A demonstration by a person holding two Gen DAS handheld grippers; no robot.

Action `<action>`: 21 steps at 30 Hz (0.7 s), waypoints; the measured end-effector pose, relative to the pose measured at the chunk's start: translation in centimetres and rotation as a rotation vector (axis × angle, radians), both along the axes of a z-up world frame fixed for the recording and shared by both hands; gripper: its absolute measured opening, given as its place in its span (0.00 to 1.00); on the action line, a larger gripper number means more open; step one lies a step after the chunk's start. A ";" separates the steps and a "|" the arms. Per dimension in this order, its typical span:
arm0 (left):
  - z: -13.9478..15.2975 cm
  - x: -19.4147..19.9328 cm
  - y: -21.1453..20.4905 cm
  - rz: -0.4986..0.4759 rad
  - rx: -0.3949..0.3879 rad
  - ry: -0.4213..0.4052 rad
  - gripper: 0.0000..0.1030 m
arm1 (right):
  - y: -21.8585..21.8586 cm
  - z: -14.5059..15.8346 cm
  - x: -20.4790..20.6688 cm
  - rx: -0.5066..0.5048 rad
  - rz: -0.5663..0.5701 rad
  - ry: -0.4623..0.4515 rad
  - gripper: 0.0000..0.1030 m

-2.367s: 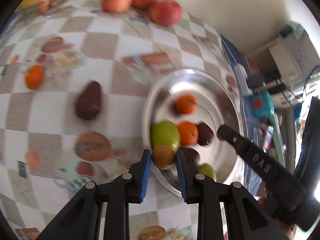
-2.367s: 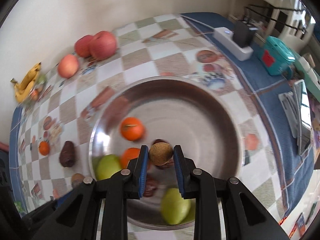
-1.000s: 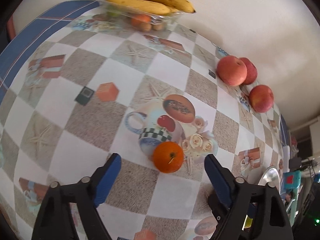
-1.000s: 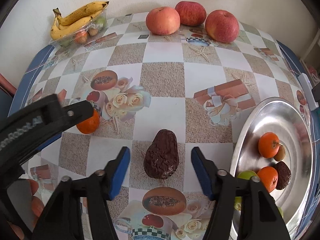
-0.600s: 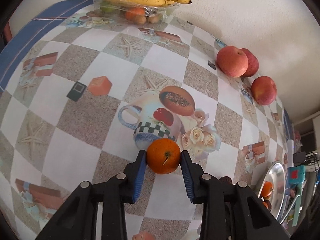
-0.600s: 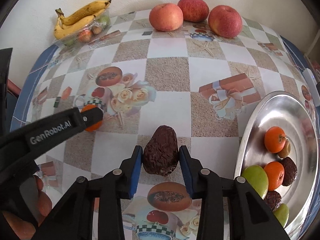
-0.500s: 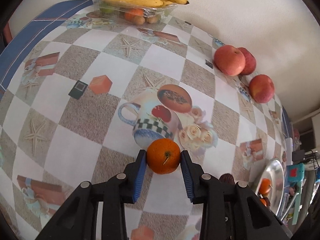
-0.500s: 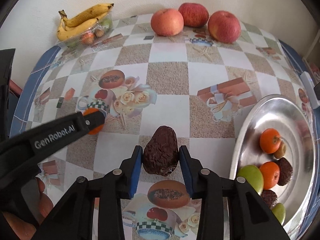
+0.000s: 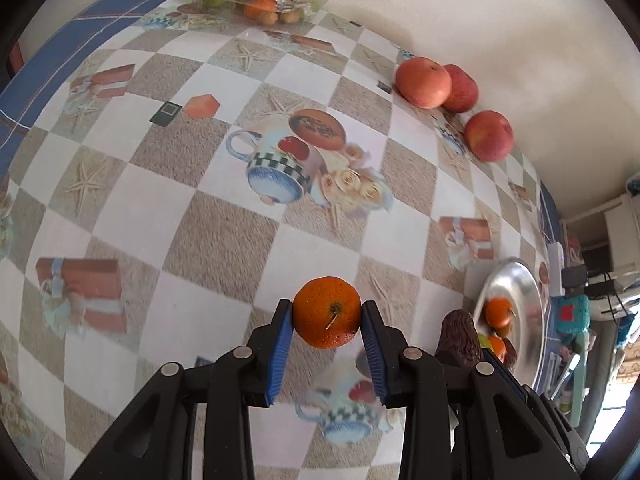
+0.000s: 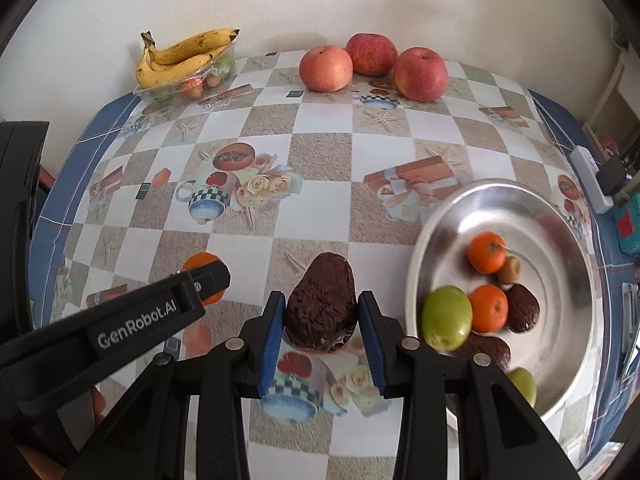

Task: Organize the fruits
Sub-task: 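Carry the date and the orange over the steel bowl with both tools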

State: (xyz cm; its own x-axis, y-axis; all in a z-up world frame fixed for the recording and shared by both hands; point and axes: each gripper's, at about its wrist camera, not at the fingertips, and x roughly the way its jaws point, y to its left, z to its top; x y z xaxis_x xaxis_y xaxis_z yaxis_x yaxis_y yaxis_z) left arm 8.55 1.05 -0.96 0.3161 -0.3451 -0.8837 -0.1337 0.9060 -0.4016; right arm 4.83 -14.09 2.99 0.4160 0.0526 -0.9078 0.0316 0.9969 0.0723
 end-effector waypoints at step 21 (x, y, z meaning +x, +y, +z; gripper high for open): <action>1.6 -4.6 -14.5 -0.396 0.018 -0.074 0.36 | -15.1 0.1 -3.3 0.047 -0.341 0.027 0.38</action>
State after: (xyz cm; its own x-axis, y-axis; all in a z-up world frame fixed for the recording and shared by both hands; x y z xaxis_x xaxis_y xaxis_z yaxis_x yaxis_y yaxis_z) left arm 3.96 -13.46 0.60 0.2244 -0.4377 -0.8707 0.2556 0.8886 -0.3808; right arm 1.55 -29.19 3.07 0.3924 -0.0438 -0.9188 0.3654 0.9241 0.1120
